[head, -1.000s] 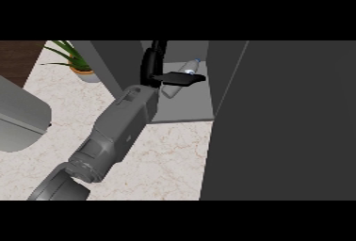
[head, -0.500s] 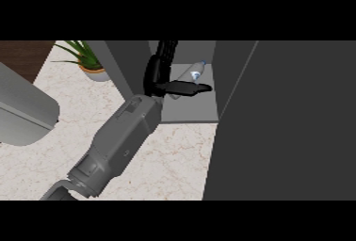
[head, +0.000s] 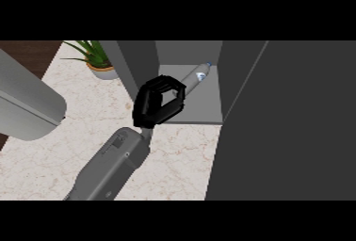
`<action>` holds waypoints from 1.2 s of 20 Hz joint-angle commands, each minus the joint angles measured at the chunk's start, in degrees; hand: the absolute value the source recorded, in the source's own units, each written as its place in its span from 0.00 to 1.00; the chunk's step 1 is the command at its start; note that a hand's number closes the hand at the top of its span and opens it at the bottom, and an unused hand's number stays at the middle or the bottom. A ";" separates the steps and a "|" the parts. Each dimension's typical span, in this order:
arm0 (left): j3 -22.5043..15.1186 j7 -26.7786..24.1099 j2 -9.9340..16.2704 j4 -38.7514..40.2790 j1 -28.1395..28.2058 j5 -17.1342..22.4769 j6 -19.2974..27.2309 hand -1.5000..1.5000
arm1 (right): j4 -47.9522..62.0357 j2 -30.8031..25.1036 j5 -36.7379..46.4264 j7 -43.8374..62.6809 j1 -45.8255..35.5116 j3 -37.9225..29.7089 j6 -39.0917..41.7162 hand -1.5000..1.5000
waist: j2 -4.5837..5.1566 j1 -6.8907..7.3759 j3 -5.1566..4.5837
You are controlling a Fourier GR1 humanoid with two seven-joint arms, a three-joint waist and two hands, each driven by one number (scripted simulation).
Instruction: Pick up the bottled water, place it into the cabinet and close the cabinet
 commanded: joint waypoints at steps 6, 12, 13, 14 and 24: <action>-5.68 3.45 8.48 -25.35 21.94 -2.23 1.25 1.00 | -5.25 -3.51 1.84 11.06 -3.06 7.51 3.53 1.00 | 0.31 0.10 -0.03; -3.75 3.71 13.15 -35.94 30.72 -3.72 2.72 1.00 | -1.22 4.38 5.29 17.82 -11.06 17.11 0.55 1.00 | 0.57 -0.40 -0.04; -3.40 5.04 14.75 -38.80 31.27 -3.92 3.24 1.00 | -2.89 5.52 6.40 19.05 -11.29 19.28 -0.46 1.00 | 0.47 -0.42 -0.05; -5.10 4.37 14.99 -41.65 34.84 -4.98 4.25 1.00 | -3.14 5.03 8.15 18.72 -9.61 22.08 -0.54 1.00 | 0.32 -0.50 -0.04; 3.58 0.67 22.13 -46.57 46.13 0.52 -5.42 1.00 | 10.43 19.09 6.80 28.94 -30.13 25.97 -3.29 1.00 | 0.73 0.11 -0.08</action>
